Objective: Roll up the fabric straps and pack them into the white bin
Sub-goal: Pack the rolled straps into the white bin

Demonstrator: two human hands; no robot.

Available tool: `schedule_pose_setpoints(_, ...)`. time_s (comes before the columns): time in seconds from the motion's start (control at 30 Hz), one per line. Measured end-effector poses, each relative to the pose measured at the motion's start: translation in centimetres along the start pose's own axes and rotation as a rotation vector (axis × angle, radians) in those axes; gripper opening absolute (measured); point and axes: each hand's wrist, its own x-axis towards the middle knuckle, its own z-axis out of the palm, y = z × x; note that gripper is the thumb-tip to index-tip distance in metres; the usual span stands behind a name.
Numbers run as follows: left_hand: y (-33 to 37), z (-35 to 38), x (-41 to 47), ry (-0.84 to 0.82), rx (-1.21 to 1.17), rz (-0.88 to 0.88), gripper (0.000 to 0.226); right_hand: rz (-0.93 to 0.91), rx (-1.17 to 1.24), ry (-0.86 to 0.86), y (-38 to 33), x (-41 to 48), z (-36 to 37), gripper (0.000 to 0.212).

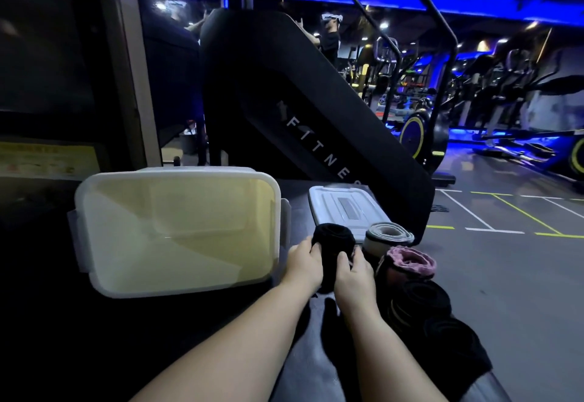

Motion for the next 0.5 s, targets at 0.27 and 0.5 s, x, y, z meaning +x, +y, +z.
schedule_pose_setpoints(0.27,-1.1,0.1,-0.9,0.029,0.032,0.006,0.038,-0.030,-0.049,0.060,-0.1,-0.8,0.0,0.037)
schedule_pose_setpoints(0.5,-1.5,-1.2,-2.7,0.043,0.037,0.055,0.033,-0.030,-0.058,0.038,-0.5,-2.0,-0.5,0.014)
